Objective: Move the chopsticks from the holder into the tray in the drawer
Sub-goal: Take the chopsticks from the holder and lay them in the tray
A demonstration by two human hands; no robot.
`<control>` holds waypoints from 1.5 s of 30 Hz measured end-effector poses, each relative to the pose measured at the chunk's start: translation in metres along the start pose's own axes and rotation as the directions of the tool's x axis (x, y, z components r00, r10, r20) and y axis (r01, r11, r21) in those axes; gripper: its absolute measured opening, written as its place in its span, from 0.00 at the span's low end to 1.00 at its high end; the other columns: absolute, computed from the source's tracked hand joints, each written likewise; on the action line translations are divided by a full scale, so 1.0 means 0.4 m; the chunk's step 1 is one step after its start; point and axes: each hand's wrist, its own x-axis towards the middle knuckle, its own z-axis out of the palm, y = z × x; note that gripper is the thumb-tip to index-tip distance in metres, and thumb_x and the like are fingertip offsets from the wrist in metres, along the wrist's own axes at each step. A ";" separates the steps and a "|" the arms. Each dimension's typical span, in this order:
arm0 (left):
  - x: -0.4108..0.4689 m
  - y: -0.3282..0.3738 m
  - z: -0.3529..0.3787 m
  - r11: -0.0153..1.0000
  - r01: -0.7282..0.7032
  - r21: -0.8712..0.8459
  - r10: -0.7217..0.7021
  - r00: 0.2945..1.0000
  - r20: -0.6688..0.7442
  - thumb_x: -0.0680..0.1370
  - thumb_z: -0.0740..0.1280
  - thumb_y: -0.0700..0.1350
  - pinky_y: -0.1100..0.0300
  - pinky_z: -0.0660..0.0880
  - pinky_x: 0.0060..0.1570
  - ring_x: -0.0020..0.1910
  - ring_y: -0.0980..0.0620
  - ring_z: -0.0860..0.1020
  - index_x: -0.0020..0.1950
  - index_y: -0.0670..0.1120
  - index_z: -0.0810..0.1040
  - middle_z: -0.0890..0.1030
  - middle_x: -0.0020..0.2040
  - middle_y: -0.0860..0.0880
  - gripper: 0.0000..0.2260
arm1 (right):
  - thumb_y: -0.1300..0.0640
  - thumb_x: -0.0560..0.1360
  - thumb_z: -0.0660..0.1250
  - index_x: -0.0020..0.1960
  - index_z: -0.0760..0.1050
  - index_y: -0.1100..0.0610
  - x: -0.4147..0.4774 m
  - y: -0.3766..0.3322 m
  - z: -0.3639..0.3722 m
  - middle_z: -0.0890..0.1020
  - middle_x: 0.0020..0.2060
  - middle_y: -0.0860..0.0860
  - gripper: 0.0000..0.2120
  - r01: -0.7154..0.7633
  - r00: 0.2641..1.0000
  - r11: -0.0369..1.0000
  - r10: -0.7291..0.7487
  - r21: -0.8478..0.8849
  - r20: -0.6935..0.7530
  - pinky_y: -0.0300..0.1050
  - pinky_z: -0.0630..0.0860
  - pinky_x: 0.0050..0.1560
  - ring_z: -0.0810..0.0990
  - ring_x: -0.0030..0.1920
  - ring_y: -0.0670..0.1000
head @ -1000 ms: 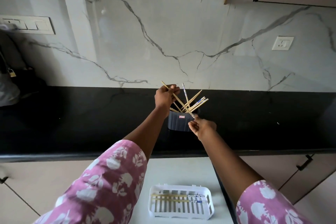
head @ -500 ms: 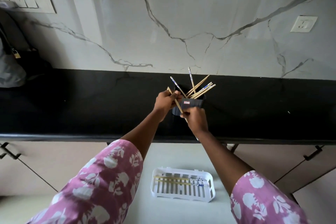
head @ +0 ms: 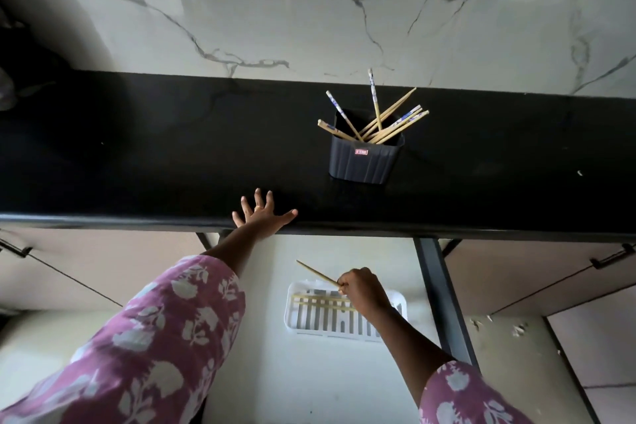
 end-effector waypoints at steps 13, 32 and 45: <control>0.028 0.014 -0.001 0.984 0.038 0.177 -0.055 0.994 0.092 0.70 0.55 0.73 0.39 0.41 0.71 0.75 0.38 0.37 0.77 0.56 0.39 0.37 0.78 0.56 0.44 | 0.66 0.75 0.55 0.51 0.77 0.63 0.024 0.022 0.128 0.79 0.55 0.62 0.12 0.065 0.979 0.939 0.005 -0.339 0.202 0.48 0.74 0.52 0.78 0.58 0.61; 0.023 0.018 -0.012 0.986 0.052 0.158 -0.074 0.988 0.133 0.70 0.58 0.72 0.38 0.41 0.71 0.75 0.38 0.35 0.77 0.56 0.37 0.35 0.77 0.55 0.45 | 0.70 0.59 0.72 0.42 0.81 0.60 0.036 0.039 0.074 0.84 0.39 0.56 0.13 0.272 0.961 0.860 -0.265 -0.432 0.076 0.40 0.78 0.36 0.83 0.43 0.55; -0.006 0.037 -0.029 0.992 0.066 0.111 -0.082 0.985 0.149 0.72 0.56 0.72 0.39 0.41 0.71 0.76 0.38 0.38 0.78 0.54 0.45 0.44 0.79 0.54 0.42 | 0.70 0.65 0.64 0.40 0.82 0.59 0.135 -0.023 -0.277 0.83 0.32 0.52 0.11 0.321 0.522 0.765 -0.635 -0.558 -0.569 0.40 0.80 0.33 0.83 0.34 0.52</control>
